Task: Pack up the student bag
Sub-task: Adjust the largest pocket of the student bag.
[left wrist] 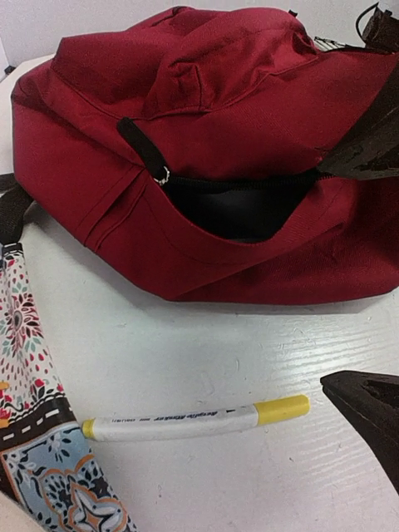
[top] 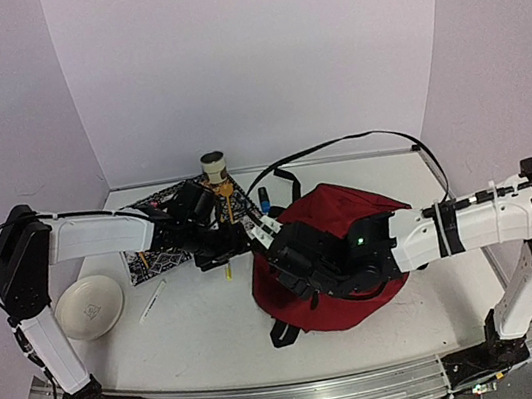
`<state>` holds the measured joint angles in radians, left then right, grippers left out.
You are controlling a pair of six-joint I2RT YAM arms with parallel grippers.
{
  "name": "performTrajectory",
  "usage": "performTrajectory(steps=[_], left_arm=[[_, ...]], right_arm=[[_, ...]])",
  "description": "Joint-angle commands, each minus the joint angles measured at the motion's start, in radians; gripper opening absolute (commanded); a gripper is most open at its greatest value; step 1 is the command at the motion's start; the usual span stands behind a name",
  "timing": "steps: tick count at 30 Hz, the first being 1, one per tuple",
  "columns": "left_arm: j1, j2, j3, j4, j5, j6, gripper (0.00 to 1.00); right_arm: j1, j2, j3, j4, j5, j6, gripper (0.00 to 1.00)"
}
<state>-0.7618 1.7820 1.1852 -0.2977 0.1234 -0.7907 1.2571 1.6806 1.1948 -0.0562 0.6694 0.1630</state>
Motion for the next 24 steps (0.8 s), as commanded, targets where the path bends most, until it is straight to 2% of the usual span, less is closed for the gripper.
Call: performTrajectory(steps=[1, 6, 10, 13, 15, 18, 24], left_arm=[[-0.010, 0.074, 0.070, 0.055, 0.041, -0.030, 0.82], [-0.011, 0.145, 0.120, 0.054, 0.016, -0.039, 0.79], [-0.020, 0.181, 0.135, 0.051, 0.020, -0.040, 0.69], [-0.036, 0.192, 0.139, 0.043, 0.041, -0.035, 0.50], [-0.042, 0.176, 0.138, 0.028, 0.054, -0.023, 0.25], [-0.042, 0.114, 0.134, -0.012, 0.030, -0.001, 0.03], [-0.041, -0.014, 0.124, -0.068, 0.062, 0.037, 0.00]], right_arm=[[-0.002, -0.015, -0.015, 0.017, 0.027, 0.103, 0.06], [-0.002, -0.012, -0.018, 0.028, 0.007, 0.126, 0.05], [-0.002, -0.009, -0.025, 0.042, -0.005, 0.130, 0.05], [-0.002, -0.009, -0.032, 0.048, 0.001, 0.129, 0.05], [-0.002, -0.010, -0.036, 0.048, 0.015, 0.128, 0.05], [-0.002, -0.010, -0.047, 0.048, 0.041, 0.128, 0.05], [-0.002, -0.023, -0.064, 0.068, 0.072, 0.145, 0.05]])
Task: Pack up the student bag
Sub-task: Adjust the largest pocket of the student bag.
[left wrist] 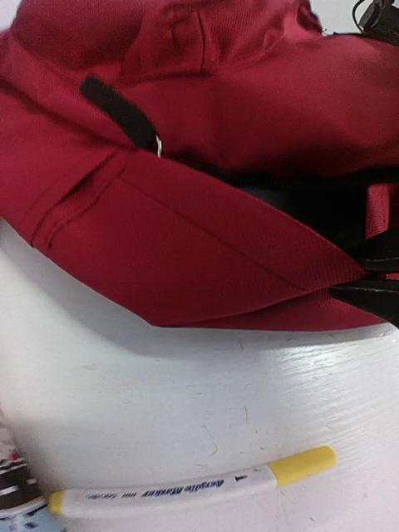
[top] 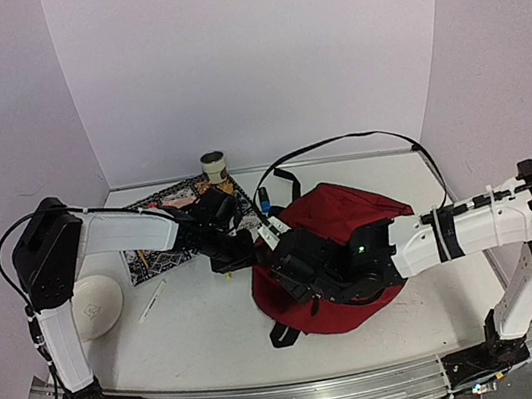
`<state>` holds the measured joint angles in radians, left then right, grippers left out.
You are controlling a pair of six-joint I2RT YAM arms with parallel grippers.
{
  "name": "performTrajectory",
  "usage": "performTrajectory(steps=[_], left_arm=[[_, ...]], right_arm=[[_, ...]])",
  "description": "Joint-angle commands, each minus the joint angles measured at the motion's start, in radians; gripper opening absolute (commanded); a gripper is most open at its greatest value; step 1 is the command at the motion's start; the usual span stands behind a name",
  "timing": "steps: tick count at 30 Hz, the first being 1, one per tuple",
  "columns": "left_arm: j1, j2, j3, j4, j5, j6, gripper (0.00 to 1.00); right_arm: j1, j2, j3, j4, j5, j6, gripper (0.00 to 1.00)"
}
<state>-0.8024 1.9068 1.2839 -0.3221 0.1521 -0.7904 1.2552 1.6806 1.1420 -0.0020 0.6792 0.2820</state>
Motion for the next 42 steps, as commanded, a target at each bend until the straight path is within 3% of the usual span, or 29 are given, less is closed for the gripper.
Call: performTrajectory(steps=[1, 9, 12, 15, 21, 25, 31, 36, 42], left_arm=[[0.000, -0.157, 0.019, -0.044, 0.049, 0.038, 0.00], [0.011, -0.286, -0.036, -0.044, 0.158, 0.041, 0.00], [0.012, -0.309, -0.070, -0.057, 0.093, 0.041, 0.00], [0.014, -0.322, -0.108, -0.105, -0.004, 0.042, 0.00], [0.006, -0.401, -0.187, -0.088, -0.003, 0.048, 0.05], [0.012, -0.478, -0.219, -0.080, -0.069, 0.055, 0.17], [0.001, -0.509, -0.232, -0.074, -0.105, 0.090, 0.41], [-0.144, -0.484, -0.192, -0.064, -0.202, 0.136, 0.62], [-0.260, -0.485, -0.221, -0.020, -0.271, 0.128, 0.66]], right_arm=[[0.000, -0.029, -0.014, 0.020, 0.069, 0.035, 0.05], [0.000, -0.107, -0.063, 0.026, 0.181, 0.197, 0.04], [0.000, -0.143, -0.092, 0.030, 0.200, 0.263, 0.04], [0.000, -0.147, -0.092, 0.043, 0.148, 0.228, 0.11], [0.000, -0.091, -0.092, 0.069, -0.060, 0.150, 0.24], [0.000, -0.084, -0.113, 0.078, -0.160, 0.135, 0.38], [0.000, -0.203, -0.168, 0.099, -0.320, 0.073, 0.65], [-0.002, -0.336, -0.236, 0.099, -0.349, 0.062, 0.82], [-0.016, -0.490, -0.336, 0.099, -0.363, 0.092, 0.87]])
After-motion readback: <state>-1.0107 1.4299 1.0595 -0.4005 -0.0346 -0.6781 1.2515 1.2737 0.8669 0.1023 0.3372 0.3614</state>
